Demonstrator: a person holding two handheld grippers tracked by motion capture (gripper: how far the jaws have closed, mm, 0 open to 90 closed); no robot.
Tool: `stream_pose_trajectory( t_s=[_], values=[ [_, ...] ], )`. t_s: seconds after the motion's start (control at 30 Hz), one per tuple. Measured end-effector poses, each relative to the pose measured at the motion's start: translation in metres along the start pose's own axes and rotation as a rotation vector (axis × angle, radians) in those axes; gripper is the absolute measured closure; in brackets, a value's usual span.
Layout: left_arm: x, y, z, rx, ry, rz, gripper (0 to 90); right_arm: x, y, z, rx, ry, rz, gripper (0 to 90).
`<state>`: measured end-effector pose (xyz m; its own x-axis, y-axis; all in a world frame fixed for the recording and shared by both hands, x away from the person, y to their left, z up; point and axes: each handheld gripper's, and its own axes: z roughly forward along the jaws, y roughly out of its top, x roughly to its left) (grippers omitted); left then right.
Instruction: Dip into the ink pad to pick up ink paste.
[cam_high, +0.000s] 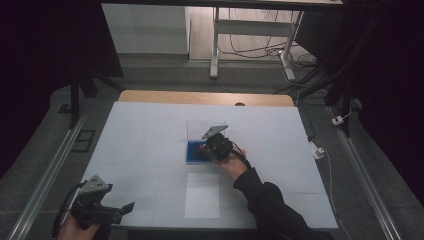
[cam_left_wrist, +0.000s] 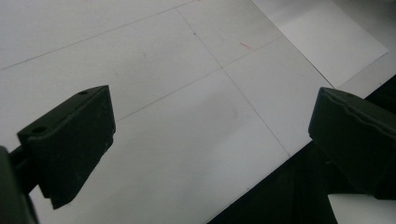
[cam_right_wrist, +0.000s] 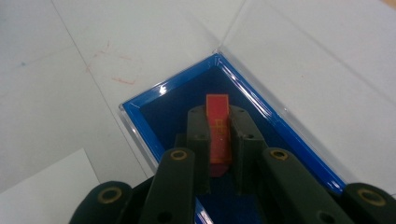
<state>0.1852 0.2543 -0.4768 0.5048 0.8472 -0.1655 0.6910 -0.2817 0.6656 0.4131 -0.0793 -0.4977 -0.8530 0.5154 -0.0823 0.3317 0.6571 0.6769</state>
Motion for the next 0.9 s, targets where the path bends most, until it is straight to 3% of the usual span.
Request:
stream_pose_trajectory(
  t_s=[0.07,0.23,0.67,0.9],
  values=[
    [0.0,0.0,0.0,-0.001,-0.002,-0.002,1.0,-0.006,-0.002,0.0,-0.014,0.033,0.036,80.3],
    [0.001,0.0,0.0,-0.003,-0.004,-0.005,1.0,-0.009,-0.003,-0.001,-0.023,0.055,0.054,80.1],
    [0.001,0.0,0.0,-0.005,-0.006,-0.004,1.1,-0.009,-0.001,-0.007,-0.043,0.037,0.026,80.0],
    [0.001,0.0,0.0,-0.004,-0.01,-0.004,1.1,-0.006,-0.001,-0.018,-0.051,0.057,0.027,79.9]
  ],
)
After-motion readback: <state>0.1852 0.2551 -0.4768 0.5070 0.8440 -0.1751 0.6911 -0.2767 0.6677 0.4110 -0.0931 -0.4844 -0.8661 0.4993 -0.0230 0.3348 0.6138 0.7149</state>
